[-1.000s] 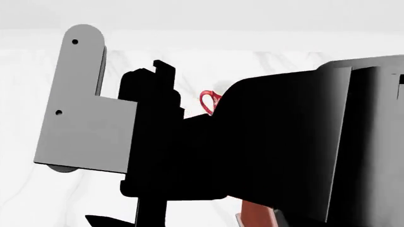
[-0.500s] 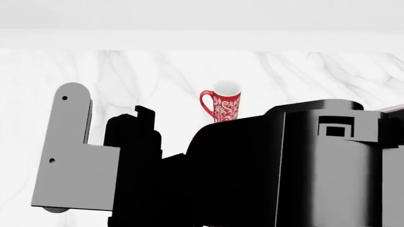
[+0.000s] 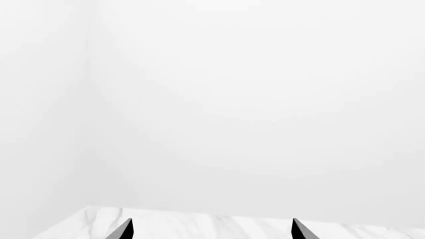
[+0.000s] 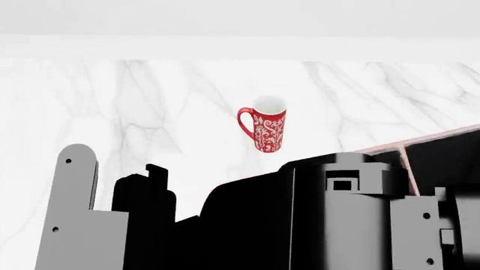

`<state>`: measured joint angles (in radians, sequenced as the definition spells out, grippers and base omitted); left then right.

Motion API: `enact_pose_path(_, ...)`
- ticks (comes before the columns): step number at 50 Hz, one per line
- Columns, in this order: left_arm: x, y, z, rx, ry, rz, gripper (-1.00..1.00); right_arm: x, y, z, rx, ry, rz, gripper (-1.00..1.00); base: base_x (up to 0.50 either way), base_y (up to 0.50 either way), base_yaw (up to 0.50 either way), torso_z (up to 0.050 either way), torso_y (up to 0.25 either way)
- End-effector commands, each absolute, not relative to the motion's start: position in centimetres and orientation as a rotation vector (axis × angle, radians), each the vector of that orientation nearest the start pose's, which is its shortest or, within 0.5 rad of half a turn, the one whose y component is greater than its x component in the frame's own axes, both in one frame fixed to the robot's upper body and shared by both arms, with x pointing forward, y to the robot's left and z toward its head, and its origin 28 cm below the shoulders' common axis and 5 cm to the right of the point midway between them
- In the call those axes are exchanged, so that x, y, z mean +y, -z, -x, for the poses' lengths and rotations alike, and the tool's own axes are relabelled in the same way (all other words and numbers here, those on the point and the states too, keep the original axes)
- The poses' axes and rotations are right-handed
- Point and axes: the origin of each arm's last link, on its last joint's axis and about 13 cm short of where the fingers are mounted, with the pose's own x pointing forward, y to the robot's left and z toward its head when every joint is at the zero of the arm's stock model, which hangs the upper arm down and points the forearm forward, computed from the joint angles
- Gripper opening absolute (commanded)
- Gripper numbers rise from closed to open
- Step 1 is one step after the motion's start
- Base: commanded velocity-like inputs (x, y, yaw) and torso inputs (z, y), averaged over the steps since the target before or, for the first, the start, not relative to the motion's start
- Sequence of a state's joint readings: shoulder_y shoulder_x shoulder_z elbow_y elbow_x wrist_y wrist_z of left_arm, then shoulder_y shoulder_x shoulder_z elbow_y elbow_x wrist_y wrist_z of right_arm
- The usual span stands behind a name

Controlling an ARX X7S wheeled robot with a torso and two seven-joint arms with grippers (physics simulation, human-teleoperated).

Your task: Pick up the book and place it in the left compartment of the caddy.

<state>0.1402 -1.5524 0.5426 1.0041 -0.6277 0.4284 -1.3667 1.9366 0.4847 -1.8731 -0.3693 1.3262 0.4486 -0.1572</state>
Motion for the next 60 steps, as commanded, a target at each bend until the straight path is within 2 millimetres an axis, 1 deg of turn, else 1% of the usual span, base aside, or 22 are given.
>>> enact_pose_path(1, 25.9, -20.5, -9.7, -0.326, -0.128, -0.008, 1.00, -2.9, -25.7, -26.4, 0.288, -1.402, 0.853, 1.00, 0.00, 0.00, 0.00, 0.000, 0.000)
enact_pose_path(9, 25.9, -20.5, -9.7, -0.328, -0.129, -0.010, 1.00, -3.2, -23.8, -26.9, 0.310, -1.399, 0.833, 1.00, 0.00, 0.00, 0.00, 0.000, 0.000)
enact_pose_path(15, 25.9, -20.5, -9.7, -0.328, -0.129, -0.011, 1.00, -3.5, -22.9, -27.4, 0.334, -1.383, 0.836, 1.00, 0.00, 0.00, 0.00, 0.000, 0.000)
enact_pose_path(23, 25.9, -20.6, -9.7, -0.330, -0.130, -0.010, 1.00, -3.7, -22.2, -27.7, 0.351, -1.377, 0.833, 1.00, 0.00, 0.00, 0.00, 0.000, 0.000)
enact_pose_path(44, 25.9, -20.7, -9.6, -0.333, -0.128, -0.012, 1.00, -4.0, -20.5, -27.6, 0.331, -1.346, 0.845, 1.00, 0.00, 0.00, 0.00, 0.000, 0.000)
enact_pose_path(50, 25.8, -20.7, -9.6, -0.335, -0.127, -0.014, 1.00, -4.0, -20.1, -27.7, 0.328, -1.353, 0.827, 1.00, 0.00, 0.00, 0.00, 0.000, 0.000)
enact_pose_path(60, 25.8, -20.6, -9.6, -0.333, -0.123, -0.015, 1.00, -4.0, -18.9, -28.2, 0.334, -1.349, 0.803, 1.00, 0.00, 0.00, 0.00, 0.000, 0.000)
